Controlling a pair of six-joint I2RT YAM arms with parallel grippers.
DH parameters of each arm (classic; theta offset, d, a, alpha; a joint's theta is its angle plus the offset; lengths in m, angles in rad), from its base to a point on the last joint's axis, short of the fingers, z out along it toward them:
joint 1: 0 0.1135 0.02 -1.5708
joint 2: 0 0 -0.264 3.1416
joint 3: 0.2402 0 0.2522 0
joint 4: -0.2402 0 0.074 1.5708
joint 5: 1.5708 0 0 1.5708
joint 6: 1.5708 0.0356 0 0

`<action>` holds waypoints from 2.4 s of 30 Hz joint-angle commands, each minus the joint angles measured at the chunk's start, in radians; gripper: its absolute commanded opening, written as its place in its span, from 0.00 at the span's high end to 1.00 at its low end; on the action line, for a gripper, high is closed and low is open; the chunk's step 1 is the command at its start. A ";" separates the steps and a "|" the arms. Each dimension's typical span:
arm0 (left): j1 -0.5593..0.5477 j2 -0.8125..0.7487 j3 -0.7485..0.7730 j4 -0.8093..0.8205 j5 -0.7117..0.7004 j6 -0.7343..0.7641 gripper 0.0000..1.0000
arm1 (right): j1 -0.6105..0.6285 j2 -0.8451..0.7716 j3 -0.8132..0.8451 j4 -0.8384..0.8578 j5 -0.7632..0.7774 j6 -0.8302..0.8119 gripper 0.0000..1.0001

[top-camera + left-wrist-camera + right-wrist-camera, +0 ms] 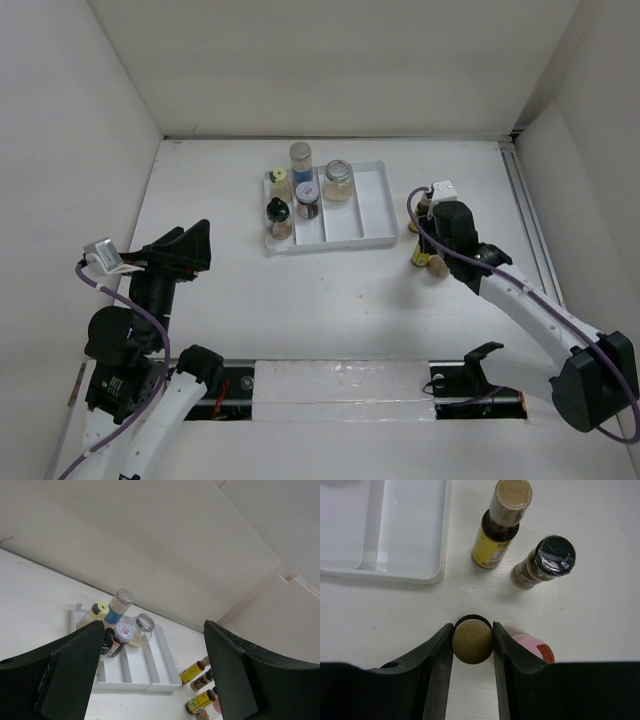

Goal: Organize the condiment bottles

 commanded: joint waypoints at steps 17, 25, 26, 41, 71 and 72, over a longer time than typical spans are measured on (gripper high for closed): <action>0.003 0.001 -0.005 0.047 0.013 0.013 0.23 | 0.122 0.130 0.415 0.189 -0.064 -0.083 0.77; 0.003 0.001 -0.005 0.047 0.003 0.013 0.23 | 0.026 0.489 0.685 0.289 -0.145 -0.112 0.80; 0.003 0.001 -0.005 0.047 0.003 0.013 0.23 | 0.025 0.518 0.706 0.312 -0.154 -0.112 0.80; 0.003 0.010 -0.005 0.047 0.003 0.013 0.23 | -0.033 0.954 1.068 0.265 -0.163 -0.121 0.80; 0.003 0.010 -0.005 0.047 0.025 0.022 0.23 | -0.080 0.255 0.349 0.208 0.099 -0.038 0.26; 0.003 0.010 -0.005 0.047 0.025 0.022 0.23 | -0.080 0.244 0.317 0.190 0.099 -0.038 0.15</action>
